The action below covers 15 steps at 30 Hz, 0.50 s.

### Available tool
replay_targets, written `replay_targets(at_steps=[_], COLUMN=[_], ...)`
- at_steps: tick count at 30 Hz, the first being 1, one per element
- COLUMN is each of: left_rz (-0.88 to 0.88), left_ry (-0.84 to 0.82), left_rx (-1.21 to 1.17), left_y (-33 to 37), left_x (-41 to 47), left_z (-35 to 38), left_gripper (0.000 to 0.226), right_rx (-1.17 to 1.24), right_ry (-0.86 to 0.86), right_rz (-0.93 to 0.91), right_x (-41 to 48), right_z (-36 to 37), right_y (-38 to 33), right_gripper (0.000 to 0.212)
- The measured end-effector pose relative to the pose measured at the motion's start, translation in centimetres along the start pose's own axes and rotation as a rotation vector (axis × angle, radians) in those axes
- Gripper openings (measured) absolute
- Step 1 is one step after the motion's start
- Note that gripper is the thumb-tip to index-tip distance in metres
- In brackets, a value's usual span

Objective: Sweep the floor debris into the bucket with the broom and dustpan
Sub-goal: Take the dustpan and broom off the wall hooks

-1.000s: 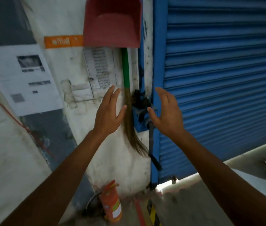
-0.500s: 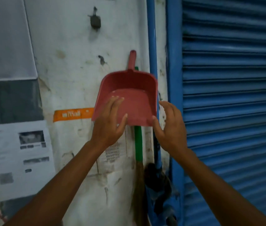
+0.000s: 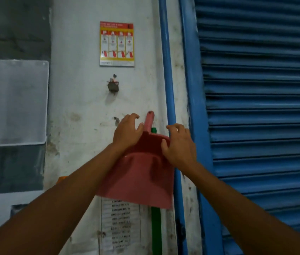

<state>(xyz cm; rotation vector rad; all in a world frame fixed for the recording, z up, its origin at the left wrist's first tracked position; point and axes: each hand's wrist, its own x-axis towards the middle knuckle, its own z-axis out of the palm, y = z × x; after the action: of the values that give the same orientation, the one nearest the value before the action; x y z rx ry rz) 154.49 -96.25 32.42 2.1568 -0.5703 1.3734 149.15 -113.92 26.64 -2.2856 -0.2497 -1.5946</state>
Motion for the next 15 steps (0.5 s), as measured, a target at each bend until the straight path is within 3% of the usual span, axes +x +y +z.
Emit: replay_targets(at_steps=[8,15], left_rz=[-0.219,-0.279], left_ry=[-0.004,-0.112], left_rx=[0.06,-0.001], left_y=[1.7,1.8], left_x=[4.3,6.9], left_z=[3.5,4.9], left_gripper=[0.055,0.033], right_rx=[-0.048,-0.025], right_ry=[-0.156,-0.193], right_rz=[-0.066,-0.117], right_x=[4.4,5.6], right_z=[1.4,2.7], right_y=[0.9,1.3], right_gripper=[0.032,0.024])
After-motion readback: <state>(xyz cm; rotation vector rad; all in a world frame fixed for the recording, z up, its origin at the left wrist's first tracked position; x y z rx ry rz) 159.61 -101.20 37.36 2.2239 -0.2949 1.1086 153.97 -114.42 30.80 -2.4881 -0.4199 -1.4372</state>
